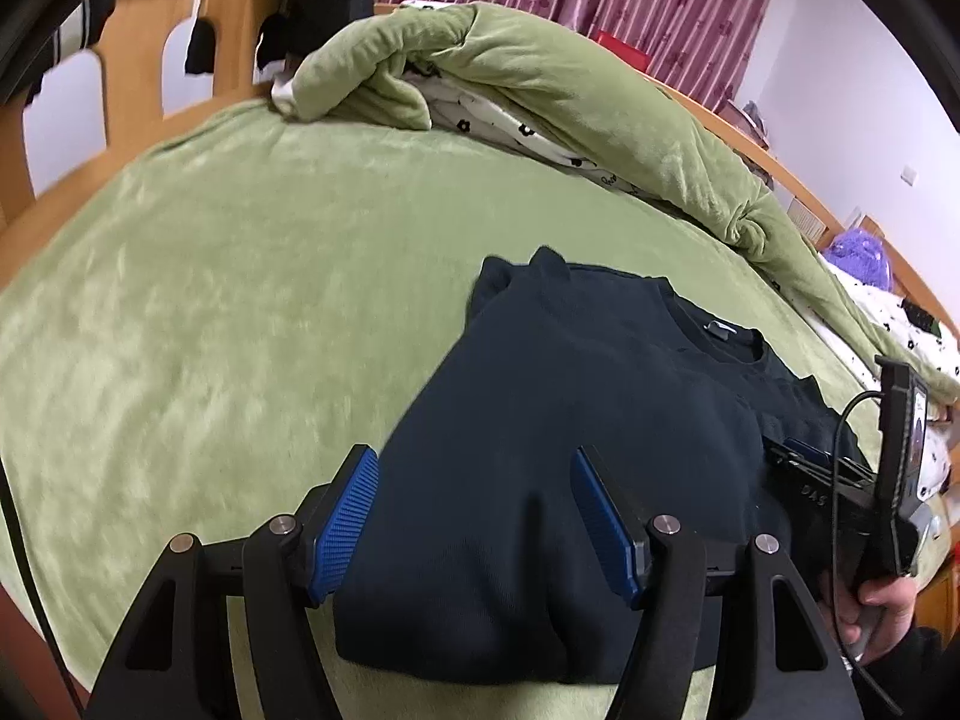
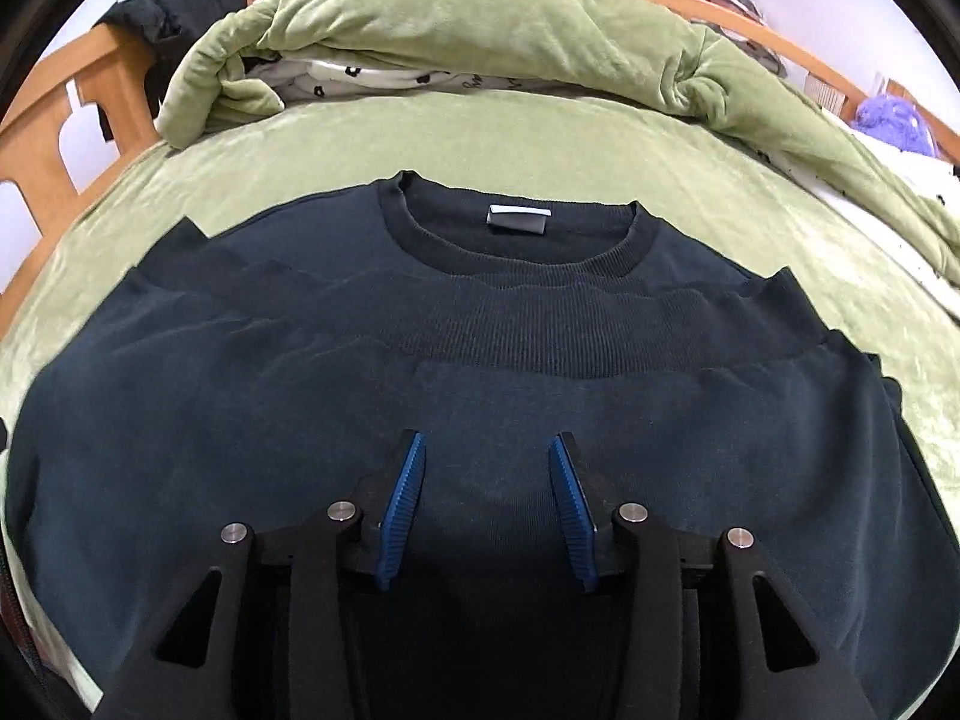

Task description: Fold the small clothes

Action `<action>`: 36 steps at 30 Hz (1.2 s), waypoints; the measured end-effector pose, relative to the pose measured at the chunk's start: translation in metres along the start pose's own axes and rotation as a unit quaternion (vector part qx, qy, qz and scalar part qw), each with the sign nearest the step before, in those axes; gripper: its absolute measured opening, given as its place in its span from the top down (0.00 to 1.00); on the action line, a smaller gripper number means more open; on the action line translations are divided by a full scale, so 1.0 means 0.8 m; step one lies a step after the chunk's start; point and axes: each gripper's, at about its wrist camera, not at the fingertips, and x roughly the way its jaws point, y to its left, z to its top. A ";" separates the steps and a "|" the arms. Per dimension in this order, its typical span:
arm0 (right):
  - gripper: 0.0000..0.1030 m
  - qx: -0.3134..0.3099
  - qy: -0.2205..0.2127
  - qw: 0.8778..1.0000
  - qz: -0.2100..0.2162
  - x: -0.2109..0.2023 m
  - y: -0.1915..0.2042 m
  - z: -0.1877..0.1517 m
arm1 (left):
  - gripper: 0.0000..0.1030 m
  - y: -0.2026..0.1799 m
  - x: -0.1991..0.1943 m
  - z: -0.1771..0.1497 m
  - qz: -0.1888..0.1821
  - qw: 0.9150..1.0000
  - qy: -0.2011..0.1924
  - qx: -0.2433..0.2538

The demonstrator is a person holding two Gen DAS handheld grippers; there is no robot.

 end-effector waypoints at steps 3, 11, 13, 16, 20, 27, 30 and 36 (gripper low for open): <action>0.53 -0.005 -0.002 1.000 -0.015 -0.002 0.002 -0.004 | 0.38 -0.001 0.000 -0.009 0.001 1.000 0.004 0.008; 0.50 0.014 -0.008 1.000 -0.020 -0.014 -0.001 -0.014 | 0.38 0.003 -0.013 -0.029 -0.022 1.000 0.011 -0.001; 0.48 0.015 -0.011 1.000 -0.023 -0.018 0.000 -0.018 | 0.38 0.004 -0.013 -0.035 -0.022 1.000 0.012 -0.004; 0.47 0.004 -0.008 0.999 -0.037 -0.021 0.006 -0.020 | 0.38 0.008 -0.014 -0.046 -0.020 1.000 0.012 -0.008; 0.46 -0.002 -0.007 0.999 -0.053 -0.027 0.012 -0.023 | 0.38 0.014 -0.018 -0.056 -0.017 1.000 0.009 -0.011; 0.46 0.015 0.004 0.999 -0.037 -0.048 0.013 -0.034 | 0.38 0.026 -0.032 -0.080 -0.052 0.998 0.018 -0.031; 0.46 0.016 0.005 0.999 -0.032 -0.059 0.018 -0.042 | 0.38 0.029 -0.030 -0.094 -0.082 0.995 0.038 -0.048; 0.46 0.016 0.018 1.000 -0.018 -0.069 0.027 -0.068 | 0.37 0.029 -0.011 -0.107 -0.113 0.989 0.066 -0.076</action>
